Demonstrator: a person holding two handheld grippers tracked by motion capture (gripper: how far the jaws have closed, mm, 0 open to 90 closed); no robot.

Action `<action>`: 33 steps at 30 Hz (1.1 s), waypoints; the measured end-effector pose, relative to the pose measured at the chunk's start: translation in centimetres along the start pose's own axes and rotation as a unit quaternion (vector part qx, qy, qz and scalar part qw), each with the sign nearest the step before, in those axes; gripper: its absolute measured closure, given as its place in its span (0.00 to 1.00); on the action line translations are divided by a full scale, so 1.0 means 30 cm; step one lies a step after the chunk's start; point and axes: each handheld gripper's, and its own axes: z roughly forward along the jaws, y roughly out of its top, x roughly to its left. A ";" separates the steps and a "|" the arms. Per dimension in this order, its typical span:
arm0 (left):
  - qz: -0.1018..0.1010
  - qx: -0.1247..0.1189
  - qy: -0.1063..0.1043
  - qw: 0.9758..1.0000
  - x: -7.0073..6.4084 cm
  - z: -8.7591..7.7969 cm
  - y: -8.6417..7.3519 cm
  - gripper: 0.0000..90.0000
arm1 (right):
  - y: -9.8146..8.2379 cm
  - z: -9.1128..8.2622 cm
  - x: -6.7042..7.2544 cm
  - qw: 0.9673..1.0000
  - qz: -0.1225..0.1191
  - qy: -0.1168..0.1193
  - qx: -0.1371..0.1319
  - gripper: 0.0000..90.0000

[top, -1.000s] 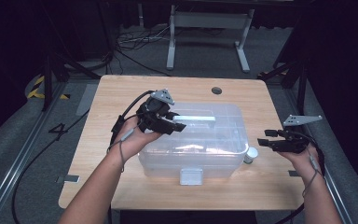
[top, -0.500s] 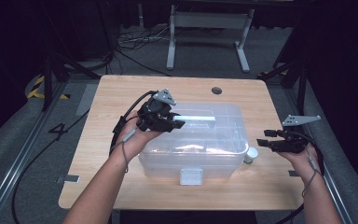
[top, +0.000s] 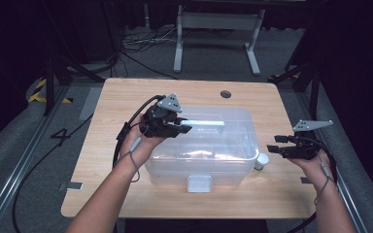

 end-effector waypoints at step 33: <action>-0.035 0.038 -0.020 0.998 0.096 -0.019 0.099 0.81 | -0.032 -0.047 0.068 0.999 -0.001 0.019 -0.041 0.85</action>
